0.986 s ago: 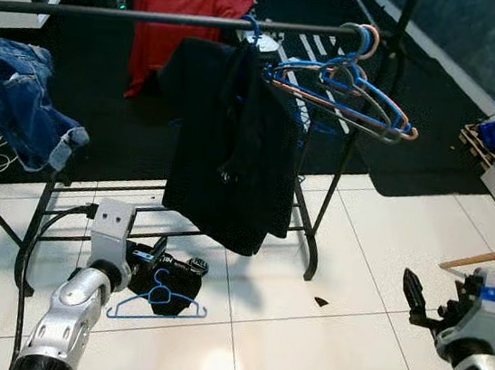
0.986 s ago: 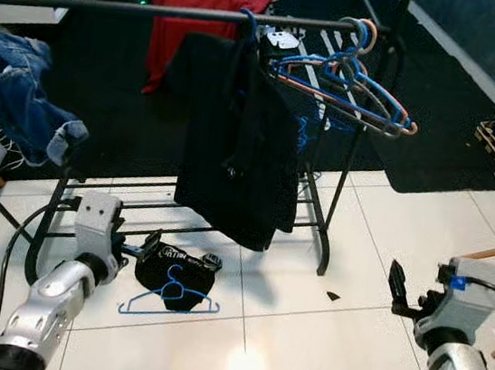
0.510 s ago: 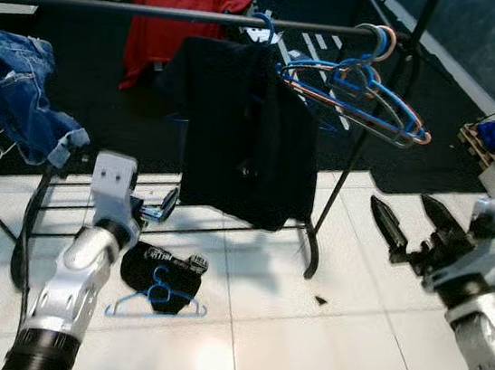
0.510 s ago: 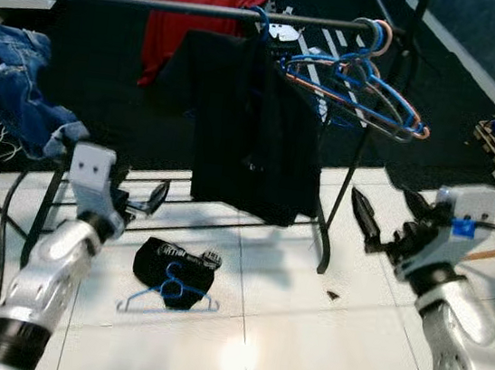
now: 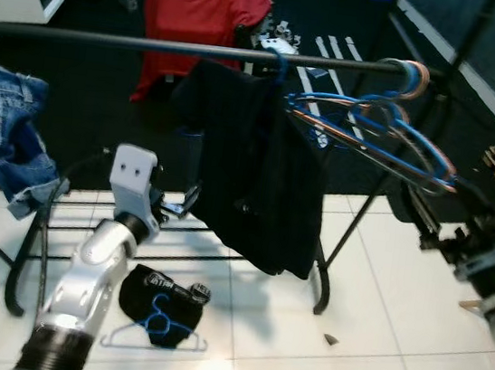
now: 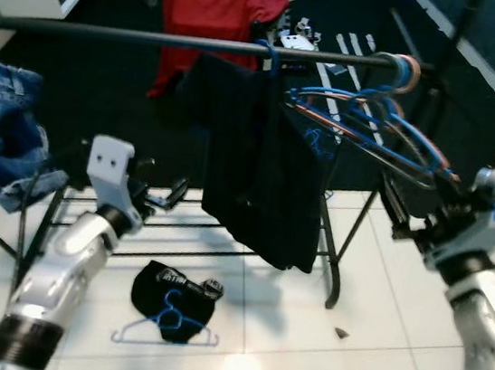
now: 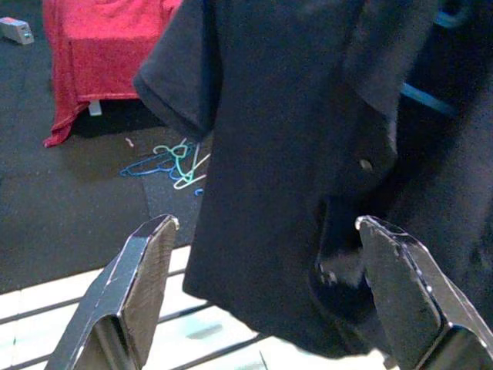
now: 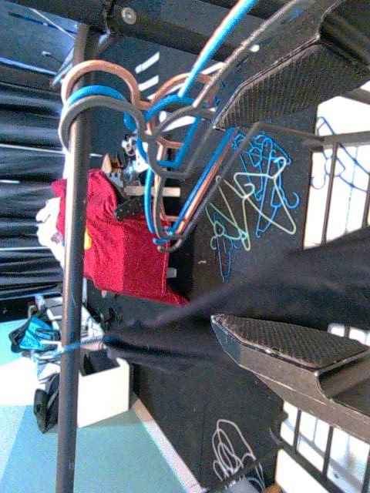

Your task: Hang hanger

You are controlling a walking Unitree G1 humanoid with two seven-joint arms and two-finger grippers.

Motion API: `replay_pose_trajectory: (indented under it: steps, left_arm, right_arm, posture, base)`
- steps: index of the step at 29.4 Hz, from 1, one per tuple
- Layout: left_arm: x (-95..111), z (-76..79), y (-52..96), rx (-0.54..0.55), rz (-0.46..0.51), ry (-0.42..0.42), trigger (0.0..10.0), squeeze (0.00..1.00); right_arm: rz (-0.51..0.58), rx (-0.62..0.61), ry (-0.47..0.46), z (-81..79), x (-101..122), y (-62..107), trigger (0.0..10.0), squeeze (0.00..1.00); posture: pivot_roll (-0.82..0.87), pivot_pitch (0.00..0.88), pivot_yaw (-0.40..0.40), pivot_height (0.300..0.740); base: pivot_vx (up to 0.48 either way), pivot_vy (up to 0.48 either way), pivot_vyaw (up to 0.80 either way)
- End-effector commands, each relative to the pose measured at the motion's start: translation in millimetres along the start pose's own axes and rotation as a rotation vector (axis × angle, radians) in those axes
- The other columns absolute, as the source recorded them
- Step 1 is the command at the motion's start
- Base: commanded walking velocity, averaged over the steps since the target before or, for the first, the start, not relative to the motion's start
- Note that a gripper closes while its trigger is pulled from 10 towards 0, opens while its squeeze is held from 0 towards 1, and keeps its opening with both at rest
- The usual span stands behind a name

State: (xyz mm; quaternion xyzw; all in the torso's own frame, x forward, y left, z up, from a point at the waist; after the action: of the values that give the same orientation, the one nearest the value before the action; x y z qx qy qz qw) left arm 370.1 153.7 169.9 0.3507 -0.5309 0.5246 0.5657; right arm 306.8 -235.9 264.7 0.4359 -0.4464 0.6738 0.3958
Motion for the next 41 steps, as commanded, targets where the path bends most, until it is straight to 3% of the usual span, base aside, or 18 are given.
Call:
replay_pose_trajectory:
  steps: [1,5,10,13,15,18,22,25,27,31,36,39,41]
  left_arm:
    - [-6,3.0,2.3,-0.01,-0.025,0.007,10.0,0.0]
    - [-6,4.0,2.6,-0.013,-0.027,0.008,10.0,0.0]
    - [-5,6.0,2.5,-0.015,-0.026,0.007,10.0,0.0]
    - [-4,2.9,1.8,0.013,-0.024,0.0,10.0,0.0]
    - [-4,2.9,1.8,0.013,-0.024,0.0,10.0,0.0]
    - [-4,0.4,1.6,0.03,-0.027,-0.006,10.0,0.0]
    - [-4,0.1,1.7,0.032,-0.029,-0.007,10.0,0.0]
    - [-4,0.6,1.9,0.03,-0.032,-0.008,10.0,0.0]
    - [-5,3.3,2.0,0.019,-0.035,-0.012,10.0,0.0]
    - [-5,4.9,2.0,0.011,-0.036,-0.017,10.0,0.0]
    - [-3,5.8,1.9,0.006,-0.036,-0.022,10.0,0.0]
    - [-3,5.8,1.9,0.006,-0.036,-0.022,10.0,0.0]
    - [-2,6.6,2.8,0.002,-0.035,-0.027,10.0,0.0]
  right_arm:
    - [-0.01,0.013,0.0,0.7,0,3.2,10.0,0.0]
    - [-0.011,0.048,0.0,-2.6,2,2.4,10.0,0.0]
    - [-0.041,0.179,0.004,-16.5,1,4.2,10.0,0.0]
    - [-0.048,0.3,-0.018,-31.8,3,10.3,10.0,0.0]
    - [-0.048,0.3,-0.018,-31.8,3,10.3,10.0,0.0]
    - [-0.074,0.428,-0.06,-50.6,2,20.1,10.0,0.0]
    - [-0.09,0.454,-0.051,-54.8,0,23.2,10.0,0.0]
    - [-0.119,0.419,-0.032,-49.9,-7,21.7,10.0,0.0]
    - [-0.163,0.338,0.007,-38.6,-18,16.5,10.0,0.0]
    - [-0.199,0.326,0.025,-38.5,-27,14.5,10.0,0.0]
    - [-0.309,0.307,0.088,-39.1,-56,5.8,10.0,0.0]
    - [-0.309,0.307,0.088,-39.1,-56,5.8,10.0,0.0]
    - [-0.385,0.255,0.124,-31.9,-72,-5.9,10.0,0.0]
  posture:
    - [-0.08,0.183,-0.01,0.74]
    - [-0.08,0.183,-0.01,0.74]
    - [-0.08,0.185,-0.012,0.74]
    - [-0.08,0.186,-0.013,0.74]
    - [-0.08,0.186,-0.013,0.74]
    - [-0.08,0.189,-0.013,0.74]
    - [-0.08,0.19,-0.013,0.74]
    - [-0.08,0.191,-0.011,0.74]
    - [-0.08,0.195,-0.008,0.74]
    - [-0.08,0.197,-0.006,0.74]
    - [-0.07,0.202,-0.004,0.74]
    - [-0.07,0.202,-0.004,0.74]
    - [-0.06,0.208,-0.006,0.74]
  base:
    - [0.428,0.0,0.0]
    - [0.428,0.0,0.0]
    - [0.427,0.0,0.0]
    - [0.212,0.0,0.8]
    - [0.0,0.0,0.8]
    - [0.0,0.0,0.8]
    - [0.0,0.0,0.6]
    - [0.0,0.0,0.0]
    - [0.0,0.0,0.0]
    - [0.0,0.0,0.0]
    - [0.0,0.0,0.0]
    - [0.0,0.0,0.0]
    - [0.0,0.0,0.0]
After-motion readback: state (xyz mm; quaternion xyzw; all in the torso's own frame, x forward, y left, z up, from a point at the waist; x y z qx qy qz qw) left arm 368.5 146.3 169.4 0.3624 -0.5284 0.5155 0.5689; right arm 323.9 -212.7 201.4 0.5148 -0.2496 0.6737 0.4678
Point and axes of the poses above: a point about 5 cm out from each wrist's last joint towards the gripper, its own y axis pointing back from the gripper into the wrist, its own x axis along the axis of the wrist's last joint, z = x × y, the point moved 5 cm from there along -y, pointing out of the wrist towards the gripper, and after that the axes turned 10 degrees about y, right-handed, at the moved point
